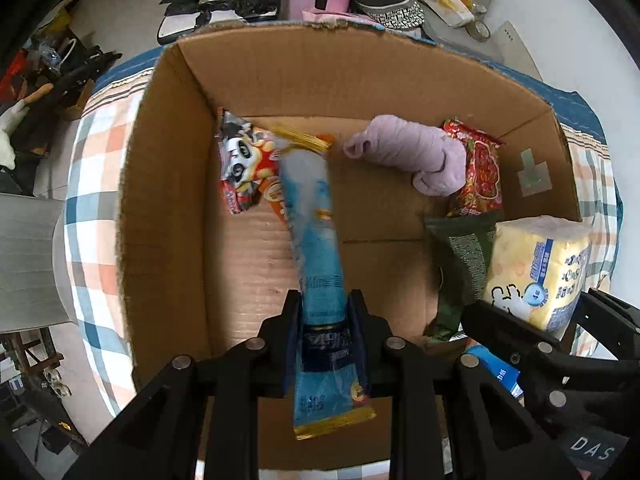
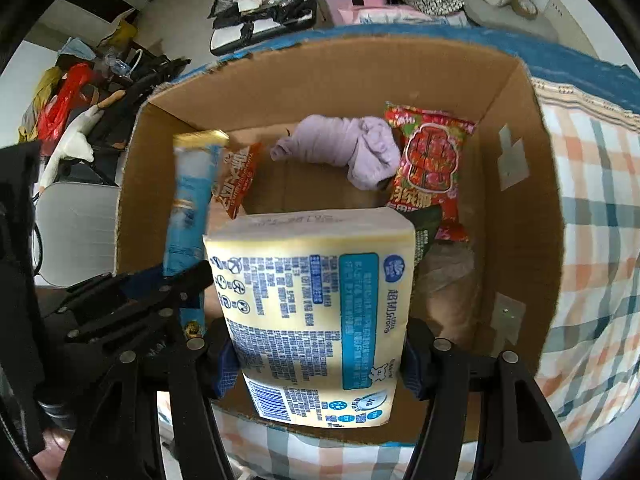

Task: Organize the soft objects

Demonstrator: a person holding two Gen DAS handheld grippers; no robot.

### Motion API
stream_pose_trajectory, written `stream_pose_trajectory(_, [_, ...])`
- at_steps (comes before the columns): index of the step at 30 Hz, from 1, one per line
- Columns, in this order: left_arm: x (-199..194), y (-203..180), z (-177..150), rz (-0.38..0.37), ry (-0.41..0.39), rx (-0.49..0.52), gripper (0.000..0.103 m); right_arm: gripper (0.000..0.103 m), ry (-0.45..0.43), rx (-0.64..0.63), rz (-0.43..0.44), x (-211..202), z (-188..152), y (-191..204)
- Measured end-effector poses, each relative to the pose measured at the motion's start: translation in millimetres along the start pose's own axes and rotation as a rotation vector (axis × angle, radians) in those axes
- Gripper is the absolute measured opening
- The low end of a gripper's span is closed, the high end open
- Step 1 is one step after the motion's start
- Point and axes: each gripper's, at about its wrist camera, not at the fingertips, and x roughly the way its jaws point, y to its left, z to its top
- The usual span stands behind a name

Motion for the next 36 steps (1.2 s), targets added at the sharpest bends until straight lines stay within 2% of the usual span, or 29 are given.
stream_pose_trajectory(5, [6.3,0.2,0.2,0.043,0.022,-0.006,0.027,0.066,0.031,0.016,0.019,16.2,3.1,-6.5])
stream_pose_trajectory(8, [2.7,3.2,0.1,0.04,0.009,-0.027,0.035,0.067,0.039,0.021,0.014,21.0,2.6,-9.7])
stream_pose_trajectory(10, [-1.7,5.5,0.0,0.045,-0.006,-0.034,0.04,0.072,0.032,0.021,0.008,21.3,2.8,-11.2])
stream_pose_trajectory(18, [-26.1,6.1,-6.2,0.075,-0.088,-0.045,0.086,0.092,-0.008,0.023,-0.025,2.1,-1.0,-19.0])
stream_pose_trajectory(21, [-33.3,4.6,-6.3,0.079,-0.114,-0.057,0.096,0.096,-0.025,0.024,-0.075,-7.1,-4.9,-25.0])
stream_pose_trajectory(25, [-40.8,4.7,-9.7,0.082,-0.14,-0.067,0.097,0.103,-0.035,0.027,-0.131,-13.1,-11.3,-34.3])
stream_pose_trajectory(29, [-50.9,-2.6,-17.4,0.086,-0.164,-0.076,0.097,0.103,-0.049,0.029,-0.174,-21.1,-18.9,-41.5])
stream_pose_trajectory(36, [-85.2,-10.9,-36.2,0.094,-0.232,-0.092,0.097,0.103,-0.087,0.024,-0.183,-47.0,-33.3,-42.6])
